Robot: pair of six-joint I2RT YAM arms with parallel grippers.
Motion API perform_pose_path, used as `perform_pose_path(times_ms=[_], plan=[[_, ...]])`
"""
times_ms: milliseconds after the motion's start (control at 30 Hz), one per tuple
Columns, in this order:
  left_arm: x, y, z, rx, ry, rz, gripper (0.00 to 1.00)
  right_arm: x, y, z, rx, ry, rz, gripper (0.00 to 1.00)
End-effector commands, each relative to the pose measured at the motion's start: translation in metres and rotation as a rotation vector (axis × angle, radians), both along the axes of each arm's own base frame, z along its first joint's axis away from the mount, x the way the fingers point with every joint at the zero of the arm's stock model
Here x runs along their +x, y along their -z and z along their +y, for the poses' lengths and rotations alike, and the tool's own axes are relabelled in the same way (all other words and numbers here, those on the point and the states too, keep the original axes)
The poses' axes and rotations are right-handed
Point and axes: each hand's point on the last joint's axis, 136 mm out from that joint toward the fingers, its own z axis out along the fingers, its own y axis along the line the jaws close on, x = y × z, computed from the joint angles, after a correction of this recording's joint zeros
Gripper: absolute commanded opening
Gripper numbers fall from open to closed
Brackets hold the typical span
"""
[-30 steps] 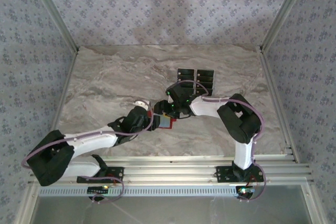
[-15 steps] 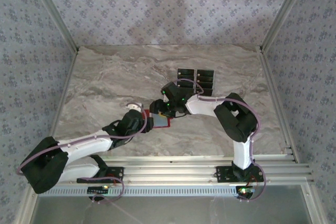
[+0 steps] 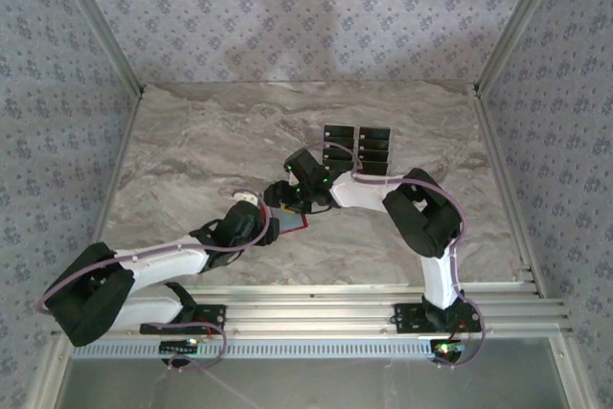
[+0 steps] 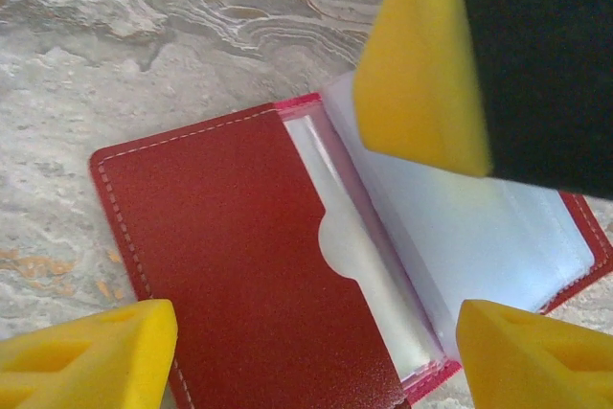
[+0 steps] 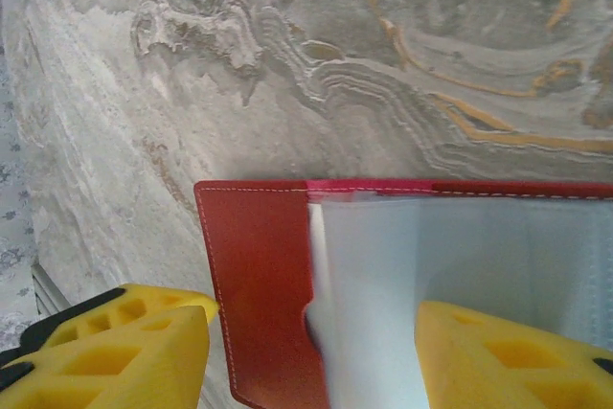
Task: Put the credit cards into the card holder
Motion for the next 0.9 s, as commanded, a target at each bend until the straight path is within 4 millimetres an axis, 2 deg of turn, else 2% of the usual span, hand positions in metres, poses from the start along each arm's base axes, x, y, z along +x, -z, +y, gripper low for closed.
perform_pose_path(times_ms=[0,333,467,600,733,867], plan=[[0.008,-0.012,-0.013,-0.044,0.03,-0.029,0.78,-0.004,0.007,0.004,-0.016,-0.01,0.035,0.61],[0.011,-0.015,-0.019,-0.052,0.039,-0.039,0.78,-0.007,0.012,0.011,-0.012,-0.02,0.048,0.61],[0.01,-0.011,-0.015,-0.037,0.026,-0.033,0.77,-0.004,0.003,0.01,-0.002,-0.023,0.027,0.61],[0.009,-0.008,-0.01,-0.028,0.011,-0.031,0.77,0.004,-0.022,-0.004,-0.007,-0.025,-0.054,0.61],[0.008,-0.006,-0.009,-0.024,0.007,-0.029,0.77,0.005,-0.045,-0.028,-0.072,-0.033,-0.141,0.61],[0.009,-0.007,-0.009,-0.024,0.006,-0.034,0.77,0.008,-0.052,-0.058,-0.193,-0.018,-0.219,0.61]])
